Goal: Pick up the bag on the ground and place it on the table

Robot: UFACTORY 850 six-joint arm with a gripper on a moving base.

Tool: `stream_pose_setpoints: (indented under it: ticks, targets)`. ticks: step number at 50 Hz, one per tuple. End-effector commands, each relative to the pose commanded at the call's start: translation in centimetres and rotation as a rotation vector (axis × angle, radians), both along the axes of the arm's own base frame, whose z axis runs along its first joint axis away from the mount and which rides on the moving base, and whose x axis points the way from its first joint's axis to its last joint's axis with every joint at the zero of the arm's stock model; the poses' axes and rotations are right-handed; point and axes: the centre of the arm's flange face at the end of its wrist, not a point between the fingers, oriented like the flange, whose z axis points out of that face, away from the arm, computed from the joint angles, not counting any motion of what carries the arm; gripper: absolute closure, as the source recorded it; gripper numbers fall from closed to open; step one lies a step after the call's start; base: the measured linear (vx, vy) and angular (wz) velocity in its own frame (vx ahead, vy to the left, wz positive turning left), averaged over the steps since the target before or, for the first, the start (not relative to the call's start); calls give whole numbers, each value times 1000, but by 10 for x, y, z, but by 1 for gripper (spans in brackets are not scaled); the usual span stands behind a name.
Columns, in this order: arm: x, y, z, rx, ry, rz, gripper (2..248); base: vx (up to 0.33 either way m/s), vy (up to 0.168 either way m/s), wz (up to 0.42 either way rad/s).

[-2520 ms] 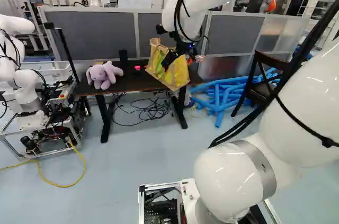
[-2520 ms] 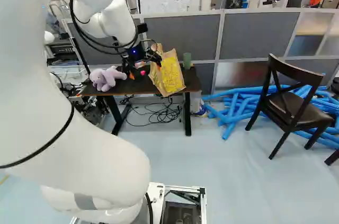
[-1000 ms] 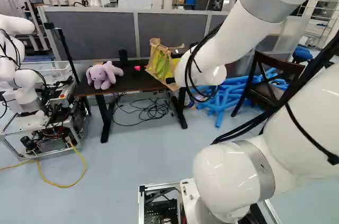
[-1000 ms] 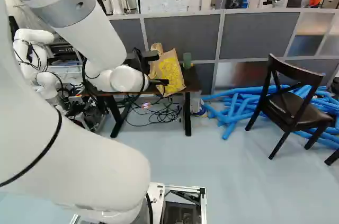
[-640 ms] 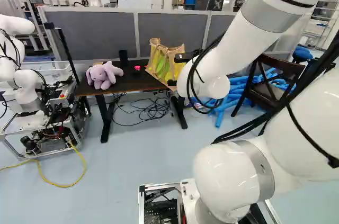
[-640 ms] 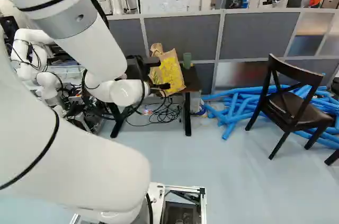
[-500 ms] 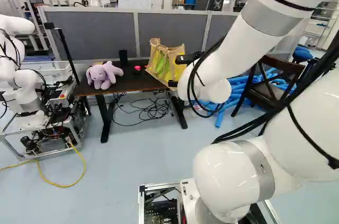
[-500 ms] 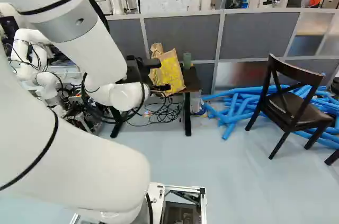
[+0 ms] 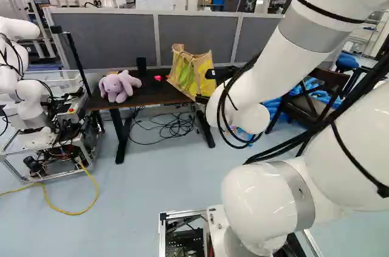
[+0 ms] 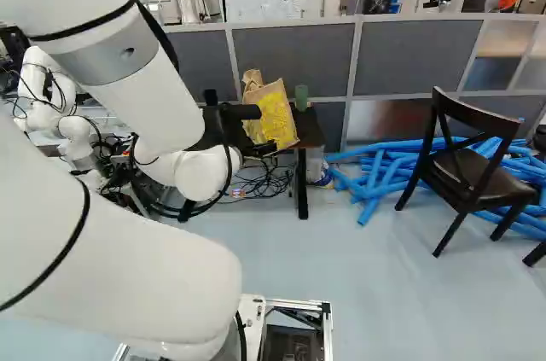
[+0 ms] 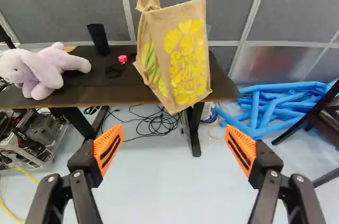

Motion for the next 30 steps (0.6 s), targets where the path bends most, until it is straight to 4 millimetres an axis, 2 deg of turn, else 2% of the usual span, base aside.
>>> stream_pose_setpoints:
  ticks: [30]
  targets:
    - [-12,-2,-7,10,-38,-16,3,0,0,0]
